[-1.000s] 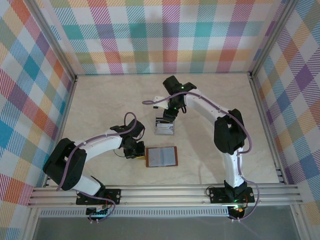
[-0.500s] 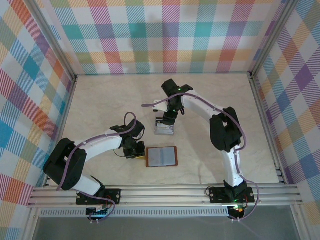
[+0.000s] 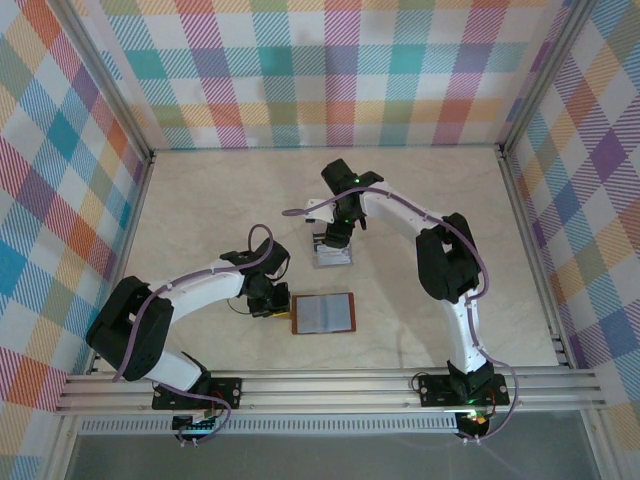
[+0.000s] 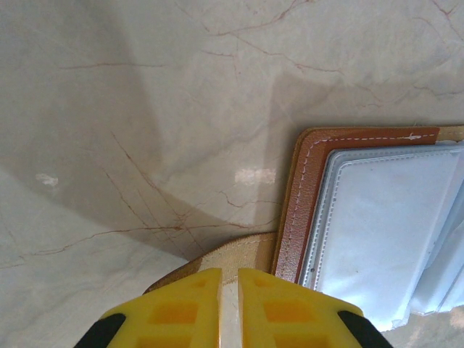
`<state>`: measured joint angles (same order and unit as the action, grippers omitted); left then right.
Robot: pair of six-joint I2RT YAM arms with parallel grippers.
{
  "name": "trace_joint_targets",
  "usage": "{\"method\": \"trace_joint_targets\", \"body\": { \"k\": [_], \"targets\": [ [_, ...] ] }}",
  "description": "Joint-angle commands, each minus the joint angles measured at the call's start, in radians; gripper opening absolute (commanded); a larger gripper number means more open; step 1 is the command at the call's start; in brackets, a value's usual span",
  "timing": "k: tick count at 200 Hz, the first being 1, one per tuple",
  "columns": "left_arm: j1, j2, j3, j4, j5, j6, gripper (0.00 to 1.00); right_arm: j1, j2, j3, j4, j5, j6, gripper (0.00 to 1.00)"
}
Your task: Take the credit cards out of the card holder
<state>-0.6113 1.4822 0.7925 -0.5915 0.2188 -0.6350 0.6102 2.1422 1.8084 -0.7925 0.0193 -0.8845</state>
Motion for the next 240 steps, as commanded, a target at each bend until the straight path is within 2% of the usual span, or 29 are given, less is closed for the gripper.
{"method": "trace_joint_targets", "body": {
  "k": [1, 139, 177, 240],
  "targets": [
    [0.012, -0.006, -0.004, 0.01, 0.007, 0.007, 0.15, 0.006, -0.06, 0.001, 0.039, 0.021, -0.021, 0.74],
    [0.012, -0.016, -0.002, 0.005, 0.004, 0.009, 0.15, 0.008, -0.097, 0.014, 0.176, 0.121, -0.013, 0.72],
    [0.012, -0.014, -0.001, 0.008, 0.005, 0.009, 0.14, 0.009, -0.085, 0.035, 0.037, -0.047, -0.026, 0.72],
    [0.012, -0.011, 0.001, 0.006, 0.004, 0.011, 0.14, 0.007, -0.008, 0.063, 0.016, -0.039, -0.021, 0.73]
  ]
}}
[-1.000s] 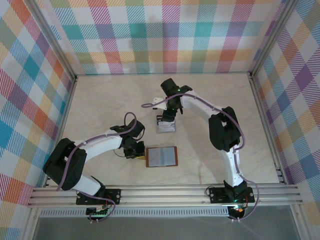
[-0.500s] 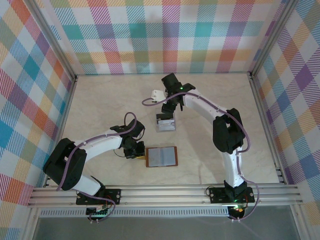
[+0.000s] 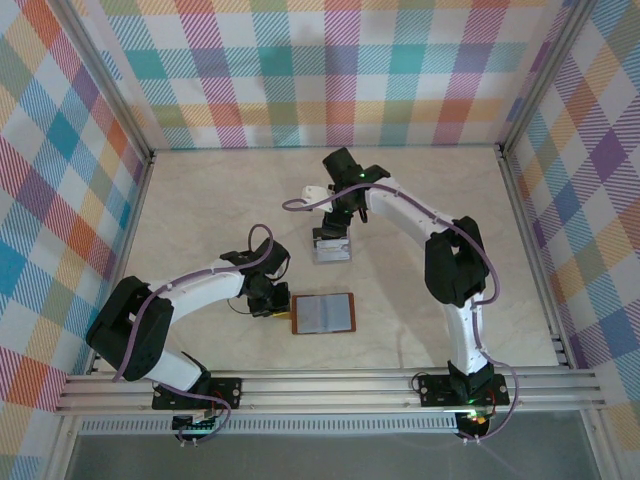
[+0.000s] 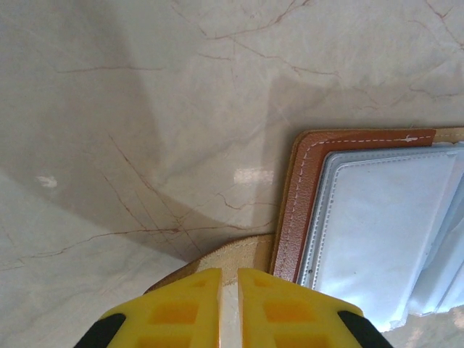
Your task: Take the credit cards out of the card holder
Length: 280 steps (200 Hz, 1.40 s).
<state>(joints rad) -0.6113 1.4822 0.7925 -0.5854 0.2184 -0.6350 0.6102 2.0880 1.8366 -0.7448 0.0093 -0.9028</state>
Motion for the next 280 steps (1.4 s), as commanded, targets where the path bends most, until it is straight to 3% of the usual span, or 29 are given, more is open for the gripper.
{"method": "trace_joint_targets", "body": {
  "k": [1, 167, 227, 280],
  "targets": [
    [0.012, -0.01, 0.0, -0.001, 0.005, 0.011, 0.14, 0.007, 0.048, 0.035, -0.031, -0.028, -0.003, 0.73],
    [0.014, -0.013, -0.001, -0.004, 0.001, 0.015, 0.14, -0.001, 0.039, 0.056, 0.178, 0.15, 0.011, 0.73],
    [0.018, -0.013, 0.007, -0.01, 0.001, 0.019, 0.14, -0.001, -0.01, 0.047, 0.258, 0.159, 0.051, 0.73],
    [0.018, -0.019, 0.008, -0.016, -0.001, 0.021, 0.14, -0.004, 0.053, 0.086, 0.253, 0.192, 0.04, 0.75]
  ]
}}
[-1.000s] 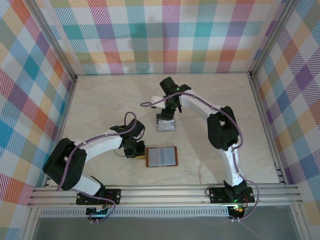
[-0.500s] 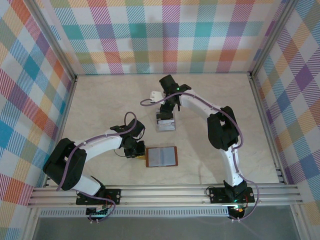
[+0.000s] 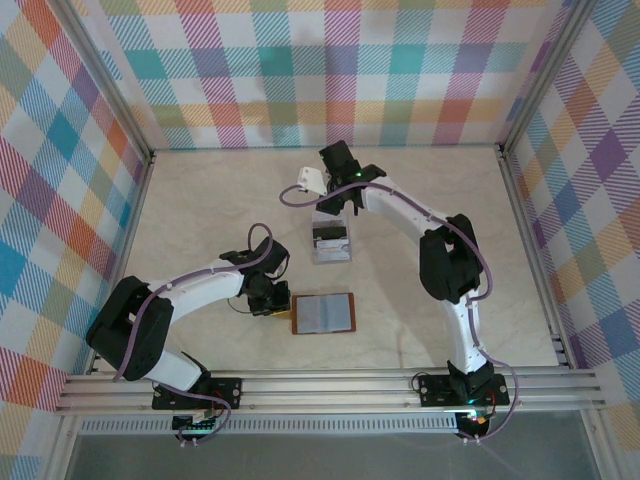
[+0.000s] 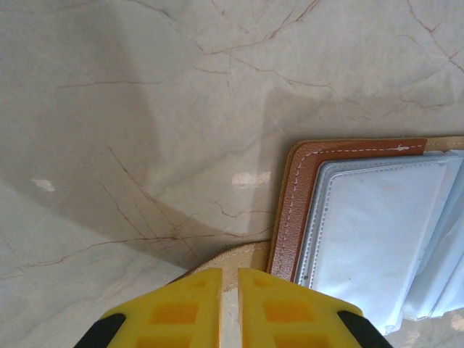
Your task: Take the credit cards out of the card holder
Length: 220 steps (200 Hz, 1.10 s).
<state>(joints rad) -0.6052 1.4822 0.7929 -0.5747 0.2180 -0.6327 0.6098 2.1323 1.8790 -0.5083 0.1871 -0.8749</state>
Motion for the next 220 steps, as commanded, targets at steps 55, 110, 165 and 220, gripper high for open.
{"method": "trace_joint_targets", "body": {
  "k": [55, 110, 165, 220],
  "targets": [
    [0.013, -0.026, -0.001, -0.028, 0.001, 0.017, 0.14, -0.005, 0.064, 0.049, 0.001, -0.006, 0.024, 0.75],
    [0.015, -0.031, -0.006, -0.028, 0.0, 0.016, 0.14, -0.007, 0.079, 0.052, -0.002, -0.01, 0.024, 0.75],
    [0.015, -0.039, -0.005, -0.028, 0.002, 0.015, 0.14, -0.004, 0.045, 0.054, -0.006, -0.007, 0.05, 0.74],
    [0.015, -0.042, 0.02, -0.024, 0.023, 0.017, 0.14, 0.001, -0.132, -0.031, -0.107, -0.079, 0.35, 0.71]
  ]
}}
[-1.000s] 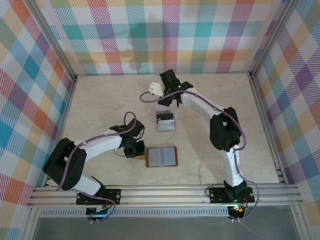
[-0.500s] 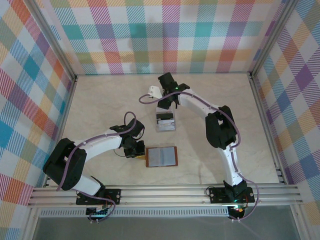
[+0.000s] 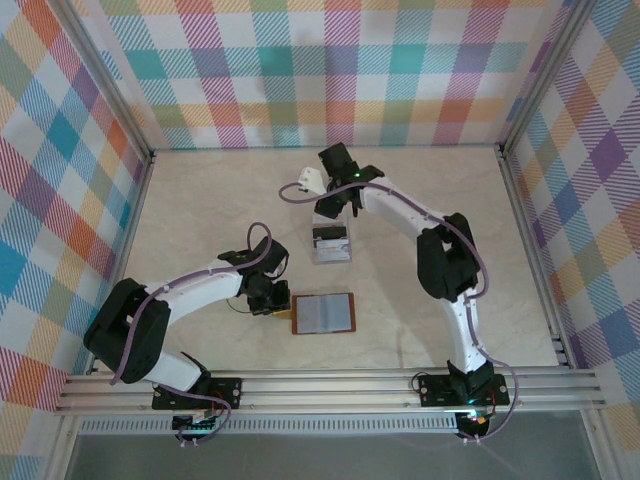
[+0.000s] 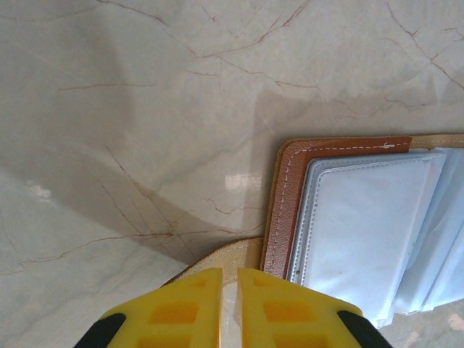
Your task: Take the credit cards out of the card holder
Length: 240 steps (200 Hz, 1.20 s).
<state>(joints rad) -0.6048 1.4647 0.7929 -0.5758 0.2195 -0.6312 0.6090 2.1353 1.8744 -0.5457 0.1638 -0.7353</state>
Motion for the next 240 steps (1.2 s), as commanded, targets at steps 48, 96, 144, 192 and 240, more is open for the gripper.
{"method": "trace_joint_targets", "body": {
  "k": [48, 96, 144, 192, 240],
  "targets": [
    [0.013, -0.02, 0.017, 0.003, 0.062, 0.012, 0.1, 0.033, -0.37, -0.286, -0.073, -0.182, 0.74, 0.56],
    [0.013, 0.017, 0.012, 0.02, 0.077, 0.025, 0.09, 0.078, -0.549, -0.595, 0.024, -0.391, 1.225, 0.36],
    [0.013, 0.078, 0.002, 0.021, 0.047, 0.045, 0.08, 0.179, -0.555, -0.75, 0.085, -0.48, 1.459, 0.31],
    [0.013, 0.105, -0.03, 0.047, 0.054, 0.049, 0.07, 0.271, -0.453, -0.772, 0.145, -0.468, 1.561, 0.28],
    [0.013, 0.087, -0.052, 0.048, 0.06, 0.048, 0.07, 0.319, -0.325, -0.734, 0.2, -0.475, 1.6, 0.24]
  ]
}}
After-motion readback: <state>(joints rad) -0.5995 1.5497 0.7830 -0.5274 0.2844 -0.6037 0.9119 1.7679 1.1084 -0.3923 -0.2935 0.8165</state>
